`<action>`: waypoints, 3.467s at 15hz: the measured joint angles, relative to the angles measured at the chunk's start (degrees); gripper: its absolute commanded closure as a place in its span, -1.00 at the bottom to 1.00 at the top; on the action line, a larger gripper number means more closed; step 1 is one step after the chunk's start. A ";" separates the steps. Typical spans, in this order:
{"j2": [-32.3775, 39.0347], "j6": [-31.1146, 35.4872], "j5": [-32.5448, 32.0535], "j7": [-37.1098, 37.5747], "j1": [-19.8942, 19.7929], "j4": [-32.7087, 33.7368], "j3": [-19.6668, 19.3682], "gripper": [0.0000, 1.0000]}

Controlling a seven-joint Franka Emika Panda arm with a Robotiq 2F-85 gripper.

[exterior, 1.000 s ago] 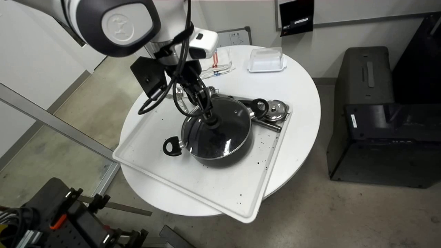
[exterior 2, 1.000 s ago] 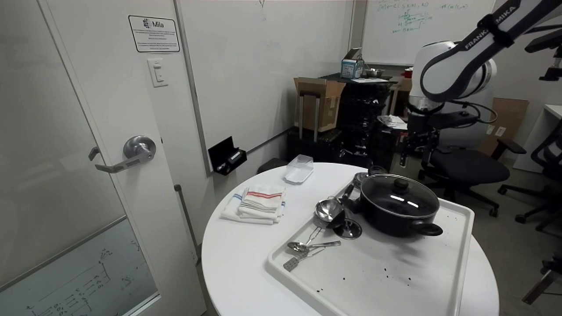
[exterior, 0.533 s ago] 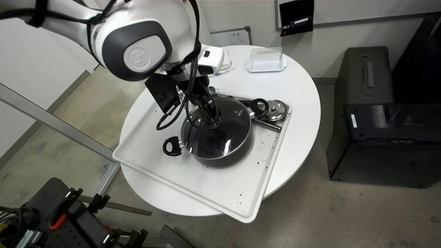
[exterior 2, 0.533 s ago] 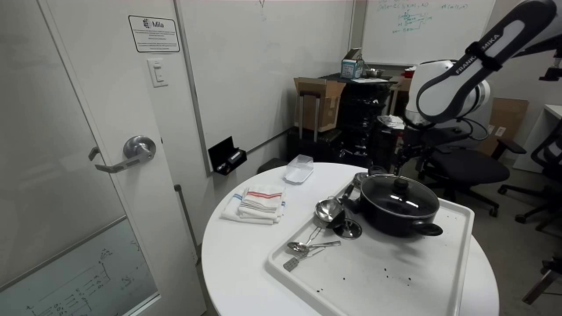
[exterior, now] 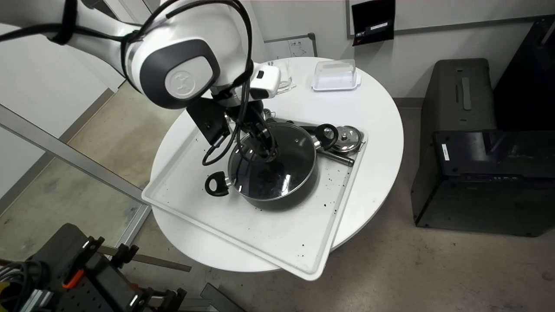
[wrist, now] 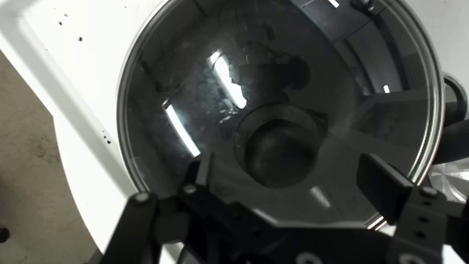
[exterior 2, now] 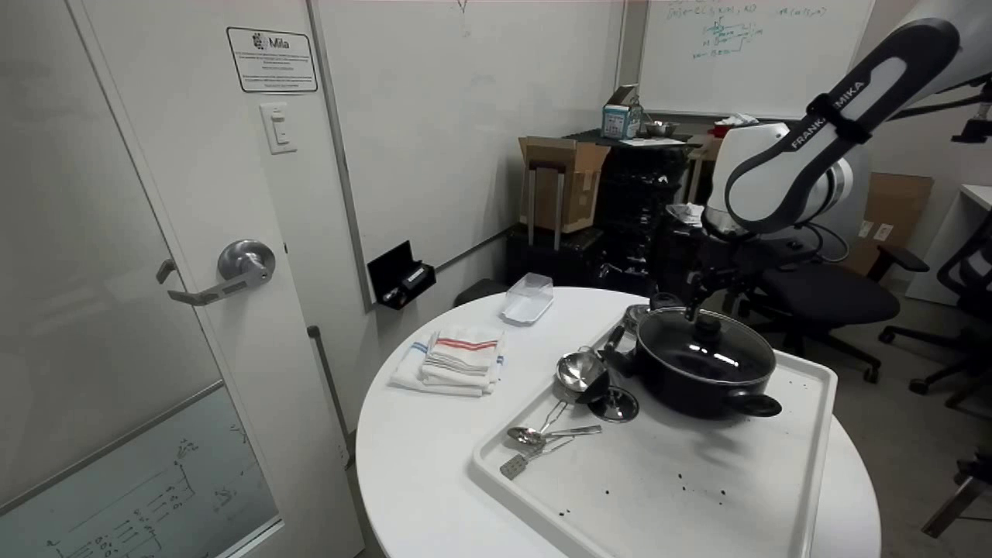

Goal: Remove the lid from the pot

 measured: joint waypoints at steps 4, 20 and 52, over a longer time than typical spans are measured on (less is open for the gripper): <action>0.83 0.00 0.06 0.00 0.11 0.74 0.04 0.04; 0.84 -0.14 0.06 -0.10 -0.30 0.94 -0.19 0.50; -10.60 2.32 -12.92 13.45 25.65 -14.11 0.53 0.50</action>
